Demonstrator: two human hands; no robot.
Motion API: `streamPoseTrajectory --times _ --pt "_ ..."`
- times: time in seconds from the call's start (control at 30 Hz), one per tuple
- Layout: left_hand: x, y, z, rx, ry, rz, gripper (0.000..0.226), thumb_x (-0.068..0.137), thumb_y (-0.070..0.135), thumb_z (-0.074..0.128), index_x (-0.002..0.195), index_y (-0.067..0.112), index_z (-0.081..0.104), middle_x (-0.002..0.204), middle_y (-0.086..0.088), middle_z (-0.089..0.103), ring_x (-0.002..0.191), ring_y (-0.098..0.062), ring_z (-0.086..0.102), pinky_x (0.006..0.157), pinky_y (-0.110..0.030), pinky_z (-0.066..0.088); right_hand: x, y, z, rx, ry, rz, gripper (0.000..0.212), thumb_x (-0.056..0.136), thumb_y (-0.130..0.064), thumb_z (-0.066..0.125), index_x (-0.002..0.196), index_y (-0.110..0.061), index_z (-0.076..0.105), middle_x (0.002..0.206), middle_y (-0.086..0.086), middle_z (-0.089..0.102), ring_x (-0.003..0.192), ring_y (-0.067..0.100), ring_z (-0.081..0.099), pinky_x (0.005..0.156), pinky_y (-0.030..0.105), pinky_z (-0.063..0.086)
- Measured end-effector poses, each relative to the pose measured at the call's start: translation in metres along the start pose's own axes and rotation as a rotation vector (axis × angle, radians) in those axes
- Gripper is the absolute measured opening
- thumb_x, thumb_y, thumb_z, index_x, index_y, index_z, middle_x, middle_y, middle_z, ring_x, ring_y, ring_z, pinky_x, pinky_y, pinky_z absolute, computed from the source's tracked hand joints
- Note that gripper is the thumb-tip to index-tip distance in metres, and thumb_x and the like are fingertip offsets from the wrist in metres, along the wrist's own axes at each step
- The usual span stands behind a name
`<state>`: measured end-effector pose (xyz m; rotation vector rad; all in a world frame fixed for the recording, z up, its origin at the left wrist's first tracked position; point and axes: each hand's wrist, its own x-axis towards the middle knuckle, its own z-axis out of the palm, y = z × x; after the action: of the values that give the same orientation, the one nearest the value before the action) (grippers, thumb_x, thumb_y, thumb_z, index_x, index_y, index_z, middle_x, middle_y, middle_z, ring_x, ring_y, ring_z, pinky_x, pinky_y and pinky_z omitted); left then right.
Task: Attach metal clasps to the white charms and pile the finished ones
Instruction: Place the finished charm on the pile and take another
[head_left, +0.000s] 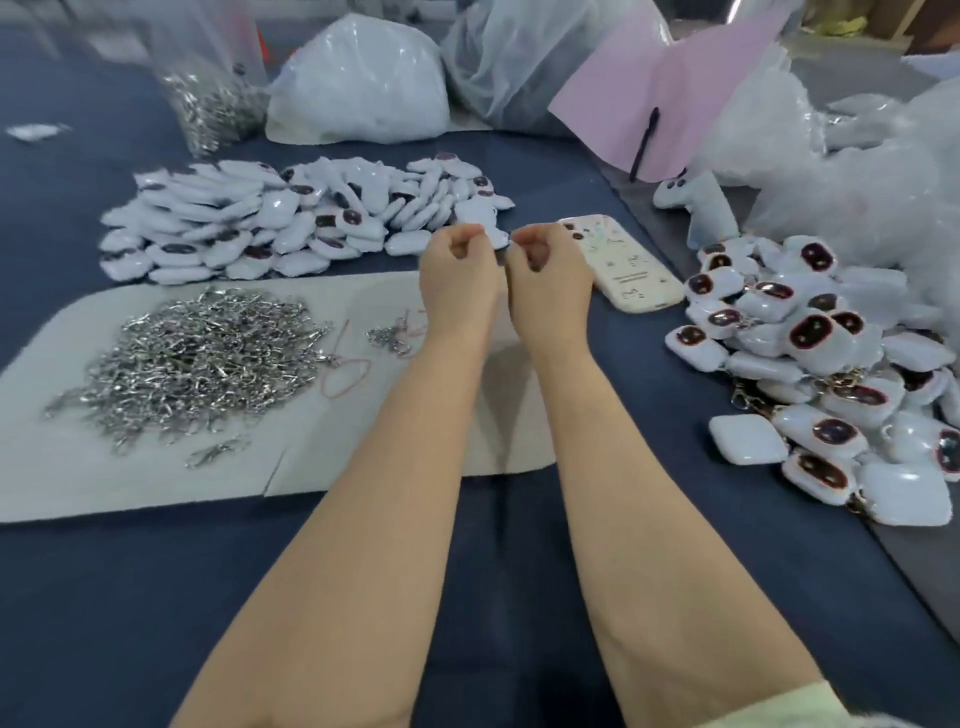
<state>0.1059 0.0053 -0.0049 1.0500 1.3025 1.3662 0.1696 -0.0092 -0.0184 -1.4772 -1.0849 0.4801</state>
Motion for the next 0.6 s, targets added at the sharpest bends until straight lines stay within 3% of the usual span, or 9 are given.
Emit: streamPoseTrajectory --times 0.17,0.3,0.47,0.6 --pt "0.044 -0.009 -0.045 -0.022 0.161 -0.044 0.010 0.092 0.008 0.046 0.094 0.012 0.055 0.083 0.001 0.054 0.084 -0.016 0.052 0.081 -0.031 0.045 0.009 0.005 0.059 -0.184 -0.157 -0.036 0.025 0.091 -0.010 0.048 0.113 -0.011 0.061 0.113 0.002 0.064 0.105 0.017 0.057 0.086 0.022 0.039" --pt "0.067 -0.014 -0.059 -0.030 0.185 -0.102 0.009 0.094 0.013 0.045 0.092 0.015 0.054 0.084 0.002 0.054 0.084 -0.016 0.051 0.080 -0.031 0.046 0.027 0.009 0.090 -0.372 -0.235 -0.144 0.034 0.090 -0.009 0.048 0.123 -0.009 0.055 0.128 0.008 0.055 0.121 0.024 0.046 0.097 0.026 0.033" --pt "0.078 -0.016 -0.056 -0.057 0.190 -0.123 0.018 0.094 0.017 0.046 0.107 0.010 0.057 0.091 -0.004 0.057 0.081 -0.018 0.053 0.078 -0.033 0.048 0.040 0.020 0.110 -0.725 -0.312 -0.136 0.038 0.093 -0.021 0.046 0.131 -0.017 0.046 0.138 0.010 0.044 0.126 0.033 0.036 0.097 0.039 0.033" --pt "0.078 -0.013 -0.052 -0.063 0.179 -0.133 0.014 0.093 0.016 0.047 0.104 0.012 0.055 0.105 -0.014 0.063 0.092 -0.026 0.058 0.090 -0.040 0.049 0.047 0.018 0.117 -0.773 -0.274 -0.065 0.035 0.095 -0.017 0.041 0.129 -0.018 0.048 0.138 0.012 0.039 0.125 0.035 0.035 0.099 0.040 0.033"
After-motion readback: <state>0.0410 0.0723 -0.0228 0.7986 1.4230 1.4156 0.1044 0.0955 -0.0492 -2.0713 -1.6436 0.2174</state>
